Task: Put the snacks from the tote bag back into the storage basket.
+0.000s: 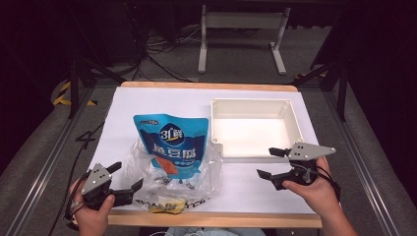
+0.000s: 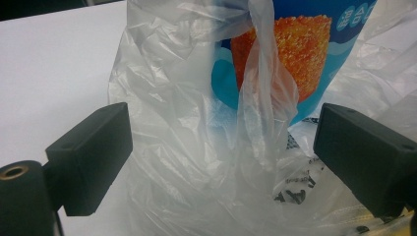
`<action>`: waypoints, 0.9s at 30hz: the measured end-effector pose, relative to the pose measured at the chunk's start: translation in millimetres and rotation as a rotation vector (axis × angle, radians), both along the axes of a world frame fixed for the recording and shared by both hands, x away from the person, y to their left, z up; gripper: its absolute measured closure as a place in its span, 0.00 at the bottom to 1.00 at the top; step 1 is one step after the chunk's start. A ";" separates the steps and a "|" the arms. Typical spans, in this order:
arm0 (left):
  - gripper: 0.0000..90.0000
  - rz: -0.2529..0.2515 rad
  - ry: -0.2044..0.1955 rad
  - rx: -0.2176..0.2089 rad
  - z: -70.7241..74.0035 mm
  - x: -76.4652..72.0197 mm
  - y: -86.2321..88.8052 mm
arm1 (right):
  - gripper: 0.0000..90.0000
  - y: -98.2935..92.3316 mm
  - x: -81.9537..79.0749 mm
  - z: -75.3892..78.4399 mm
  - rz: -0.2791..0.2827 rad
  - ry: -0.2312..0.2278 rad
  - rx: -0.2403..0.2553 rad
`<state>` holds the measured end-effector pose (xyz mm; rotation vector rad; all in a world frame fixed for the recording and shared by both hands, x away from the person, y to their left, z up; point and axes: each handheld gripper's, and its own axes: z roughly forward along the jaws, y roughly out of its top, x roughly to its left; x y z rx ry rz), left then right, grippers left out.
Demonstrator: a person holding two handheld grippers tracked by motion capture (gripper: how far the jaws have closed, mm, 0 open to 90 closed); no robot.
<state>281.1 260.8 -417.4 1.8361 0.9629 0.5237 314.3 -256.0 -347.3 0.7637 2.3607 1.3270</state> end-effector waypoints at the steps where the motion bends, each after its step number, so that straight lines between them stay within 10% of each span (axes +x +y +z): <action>1: 0.10 0.000 -0.002 0.003 0.2 -0.1 0.0 | 0.19 0.9 0.1 0.9 0.000 -0.002 0.003; 27: 0.09 -0.013 -0.009 0.000 0.9 0.3 0.1 | 0.15 71.3 20.5 35.8 0.158 -0.063 -0.023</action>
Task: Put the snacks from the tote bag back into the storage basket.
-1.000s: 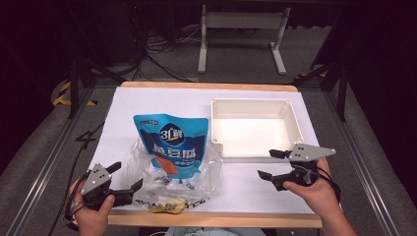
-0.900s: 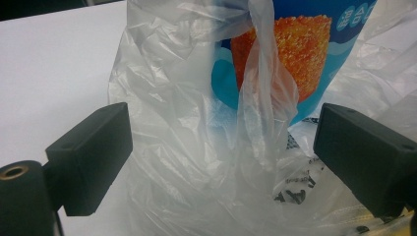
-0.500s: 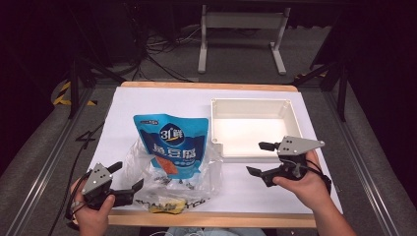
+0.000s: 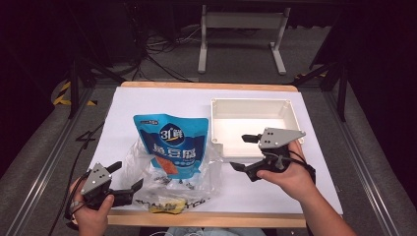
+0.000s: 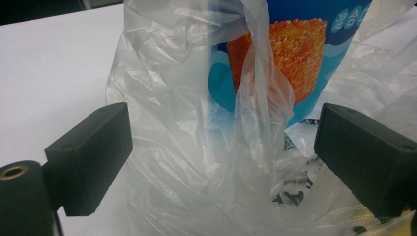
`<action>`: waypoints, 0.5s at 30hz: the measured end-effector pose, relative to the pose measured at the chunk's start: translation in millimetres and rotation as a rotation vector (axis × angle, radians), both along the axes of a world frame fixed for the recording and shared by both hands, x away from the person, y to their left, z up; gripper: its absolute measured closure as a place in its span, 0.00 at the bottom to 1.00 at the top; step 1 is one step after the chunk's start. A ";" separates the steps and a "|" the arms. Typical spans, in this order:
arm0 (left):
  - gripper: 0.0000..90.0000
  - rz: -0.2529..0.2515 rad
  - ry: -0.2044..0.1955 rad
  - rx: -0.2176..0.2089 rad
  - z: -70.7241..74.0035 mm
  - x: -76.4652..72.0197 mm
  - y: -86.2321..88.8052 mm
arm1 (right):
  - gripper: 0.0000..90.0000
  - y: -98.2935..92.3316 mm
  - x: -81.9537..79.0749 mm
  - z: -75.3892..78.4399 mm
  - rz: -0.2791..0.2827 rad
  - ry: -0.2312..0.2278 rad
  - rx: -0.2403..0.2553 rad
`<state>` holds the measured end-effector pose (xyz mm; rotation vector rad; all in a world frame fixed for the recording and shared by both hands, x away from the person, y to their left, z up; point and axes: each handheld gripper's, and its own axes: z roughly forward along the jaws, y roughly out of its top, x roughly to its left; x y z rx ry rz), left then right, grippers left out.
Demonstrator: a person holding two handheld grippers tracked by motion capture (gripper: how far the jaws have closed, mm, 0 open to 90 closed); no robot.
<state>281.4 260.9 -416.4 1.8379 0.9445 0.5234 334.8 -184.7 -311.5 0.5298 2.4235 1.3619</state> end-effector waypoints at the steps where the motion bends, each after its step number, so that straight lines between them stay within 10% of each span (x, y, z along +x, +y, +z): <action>1: 0.09 0.000 0.000 -0.002 0.0 -0.1 0.0 | 0.15 3.9 2.1 0.9 0.006 -0.005 -0.003; 15: 0.09 0.000 -0.006 0.000 0.2 -0.2 -0.7 | 0.22 27.4 18.0 5.6 0.038 -0.011 0.064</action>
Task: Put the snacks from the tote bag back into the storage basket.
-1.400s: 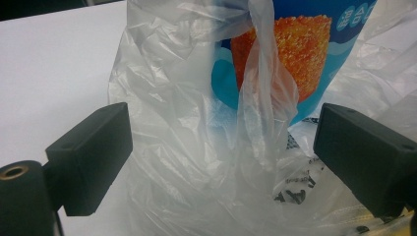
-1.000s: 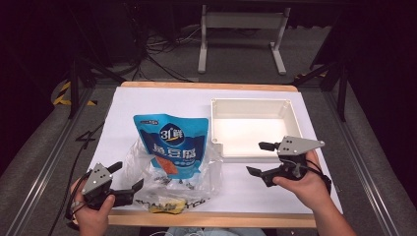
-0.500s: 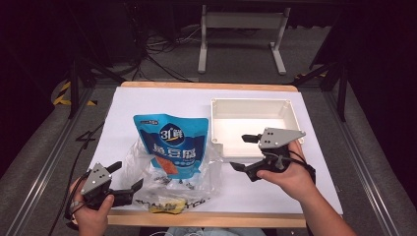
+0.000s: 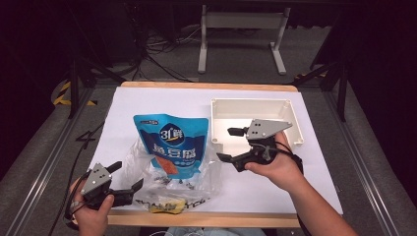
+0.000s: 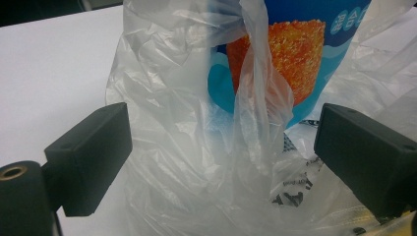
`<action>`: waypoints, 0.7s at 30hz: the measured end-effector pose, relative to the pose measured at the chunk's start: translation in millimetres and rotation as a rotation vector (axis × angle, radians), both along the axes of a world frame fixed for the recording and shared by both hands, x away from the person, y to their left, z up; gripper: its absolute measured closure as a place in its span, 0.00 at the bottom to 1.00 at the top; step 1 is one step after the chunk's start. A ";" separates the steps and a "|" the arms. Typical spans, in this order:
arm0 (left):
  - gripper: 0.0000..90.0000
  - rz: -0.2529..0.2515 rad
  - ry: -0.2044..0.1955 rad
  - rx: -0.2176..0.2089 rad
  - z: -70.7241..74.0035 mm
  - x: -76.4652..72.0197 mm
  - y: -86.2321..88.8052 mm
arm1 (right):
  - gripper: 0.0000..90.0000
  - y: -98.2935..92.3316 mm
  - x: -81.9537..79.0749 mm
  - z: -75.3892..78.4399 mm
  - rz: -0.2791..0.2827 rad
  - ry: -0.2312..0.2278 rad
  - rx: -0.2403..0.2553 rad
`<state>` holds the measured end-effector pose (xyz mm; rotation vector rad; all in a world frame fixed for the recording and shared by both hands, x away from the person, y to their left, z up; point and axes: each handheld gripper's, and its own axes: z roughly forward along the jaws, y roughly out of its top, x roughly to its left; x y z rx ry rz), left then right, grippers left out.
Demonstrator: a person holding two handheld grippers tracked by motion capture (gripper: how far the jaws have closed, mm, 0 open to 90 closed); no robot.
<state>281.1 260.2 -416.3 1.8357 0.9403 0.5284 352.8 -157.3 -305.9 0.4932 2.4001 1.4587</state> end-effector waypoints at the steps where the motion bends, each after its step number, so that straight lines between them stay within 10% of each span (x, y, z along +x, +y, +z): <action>1: 0.09 0.000 0.000 0.000 0.0 0.0 0.0 | 0.22 0.0 0.0 0.0 0.000 0.000 0.000; 21: 0.09 0.009 -0.007 0.003 0.4 -3.2 4.0 | 0.26 43.6 19.0 -3.9 0.067 -0.011 -0.010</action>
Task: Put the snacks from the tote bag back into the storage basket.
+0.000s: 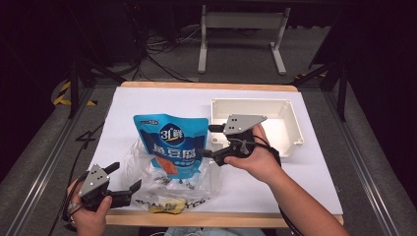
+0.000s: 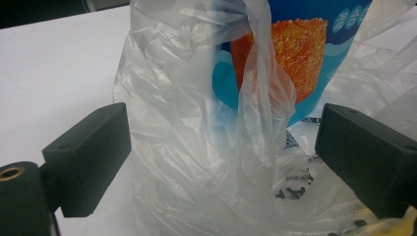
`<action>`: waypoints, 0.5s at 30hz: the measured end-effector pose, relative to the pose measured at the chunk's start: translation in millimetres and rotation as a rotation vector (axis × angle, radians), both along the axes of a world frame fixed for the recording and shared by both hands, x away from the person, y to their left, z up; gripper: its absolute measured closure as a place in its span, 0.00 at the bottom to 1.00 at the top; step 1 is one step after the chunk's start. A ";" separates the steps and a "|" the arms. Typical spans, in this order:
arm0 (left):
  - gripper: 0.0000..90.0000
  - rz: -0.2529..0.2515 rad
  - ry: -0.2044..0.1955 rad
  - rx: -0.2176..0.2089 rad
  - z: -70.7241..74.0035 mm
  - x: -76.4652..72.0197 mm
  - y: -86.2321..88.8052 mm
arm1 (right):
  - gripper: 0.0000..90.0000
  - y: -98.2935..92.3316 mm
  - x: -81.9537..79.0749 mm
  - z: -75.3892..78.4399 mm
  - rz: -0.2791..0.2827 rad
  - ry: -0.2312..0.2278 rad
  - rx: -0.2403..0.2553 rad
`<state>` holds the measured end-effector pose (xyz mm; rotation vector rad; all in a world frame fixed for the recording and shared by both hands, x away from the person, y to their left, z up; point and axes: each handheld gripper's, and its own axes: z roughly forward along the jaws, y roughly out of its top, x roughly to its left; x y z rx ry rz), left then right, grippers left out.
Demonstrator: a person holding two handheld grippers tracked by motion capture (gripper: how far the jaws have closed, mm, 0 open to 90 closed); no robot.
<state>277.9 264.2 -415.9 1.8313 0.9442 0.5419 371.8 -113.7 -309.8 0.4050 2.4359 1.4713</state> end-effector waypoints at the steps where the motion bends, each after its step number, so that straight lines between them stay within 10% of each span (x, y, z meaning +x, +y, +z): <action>1: 0.08 -0.001 0.000 0.000 0.0 0.0 0.0 | 0.26 2.6 1.1 -0.3 0.004 -0.001 0.000; 15: 0.08 -0.003 -0.002 -0.001 -0.1 1.3 0.6 | 0.25 29.0 7.2 -5.7 0.052 0.001 0.018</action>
